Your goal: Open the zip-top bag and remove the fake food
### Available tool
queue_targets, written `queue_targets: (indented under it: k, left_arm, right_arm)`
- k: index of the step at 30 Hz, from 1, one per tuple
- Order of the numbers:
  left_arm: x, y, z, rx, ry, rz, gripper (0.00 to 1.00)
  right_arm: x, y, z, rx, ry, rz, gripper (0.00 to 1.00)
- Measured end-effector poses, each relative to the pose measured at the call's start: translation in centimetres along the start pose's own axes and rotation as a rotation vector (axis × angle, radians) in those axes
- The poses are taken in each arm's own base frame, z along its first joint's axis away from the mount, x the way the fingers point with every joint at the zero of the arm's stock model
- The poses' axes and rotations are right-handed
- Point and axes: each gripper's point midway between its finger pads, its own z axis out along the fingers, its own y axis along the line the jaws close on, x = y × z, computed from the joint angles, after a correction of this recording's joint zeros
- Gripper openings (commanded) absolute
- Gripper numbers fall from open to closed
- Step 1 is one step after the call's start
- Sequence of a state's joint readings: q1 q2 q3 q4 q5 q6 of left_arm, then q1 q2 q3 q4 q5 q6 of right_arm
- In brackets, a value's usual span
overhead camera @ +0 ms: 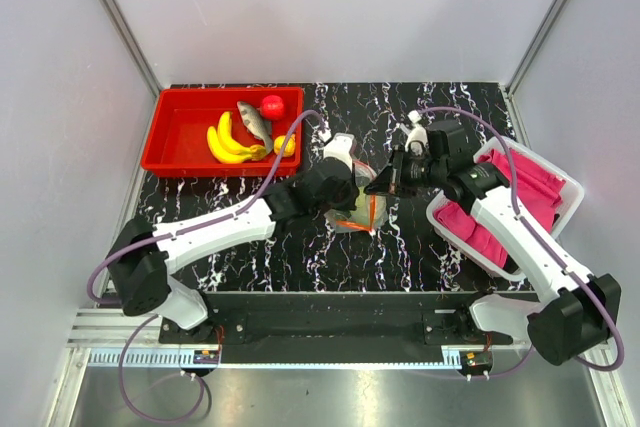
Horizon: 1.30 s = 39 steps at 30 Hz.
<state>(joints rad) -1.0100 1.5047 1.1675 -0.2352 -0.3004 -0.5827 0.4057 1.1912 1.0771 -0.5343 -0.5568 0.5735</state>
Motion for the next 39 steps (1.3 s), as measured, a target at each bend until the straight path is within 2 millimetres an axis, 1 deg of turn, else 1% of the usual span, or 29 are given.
queue_targets:
  k: [3,7,10,13,17,23,25,28,32,34,39]
  left_arm:
    - [-0.4,0.5,-0.8,-0.013,-0.019,-0.017,0.17]
    - [-1.5,1.1,-3.0,-0.012,-0.064,-0.046,0.2]
    - [-2.6,1.1,-4.7,0.001,-0.099,-0.064,0.22]
    - [-3.0,1.1,-5.3,0.006,-0.112,-0.068,0.24]
    - [-1.9,1.6,-4.7,-0.019,-0.074,-0.052,0.25]
    - [1.2,2.7,-2.4,-0.081,0.03,-0.013,0.25]
    - [2.3,3.1,-1.6,-0.099,0.064,-0.001,0.25]
    - [3.3,3.3,-1.0,-0.116,0.098,0.009,0.25]
    - [3.9,3.5,-0.7,-0.127,0.114,0.007,0.25]
    - [3.9,3.6,-0.6,-0.13,0.116,0.003,0.23]
    - [4.2,4.2,-0.7,-0.151,0.13,-0.008,0.22]
  right_arm:
    - [0.6,1.1,0.5,-0.046,0.052,0.004,0.0]
    - [1.1,3.5,0.9,-0.129,0.105,-0.012,0.0]
    - [1.0,5.2,0.9,-0.191,0.123,-0.022,0.0]
    - [0.9,5.7,0.9,-0.217,0.127,-0.021,0.0]
    - [1.1,5.2,1.2,-0.212,0.121,-0.023,0.0]
    - [3.3,1.8,2.6,-0.134,0.161,0.026,0.0]
    - [3.6,1.1,2.8,-0.112,0.164,0.03,0.0]
    - [3.5,0.8,2.9,-0.1,0.155,0.02,0.0]
    - [3.5,0.7,2.8,-0.089,0.148,0.012,0.0]
    - [3.4,0.5,2.7,-0.075,0.143,0.008,0.0]
    - [3.5,-0.1,2.3,-0.037,0.136,-0.01,0.0]
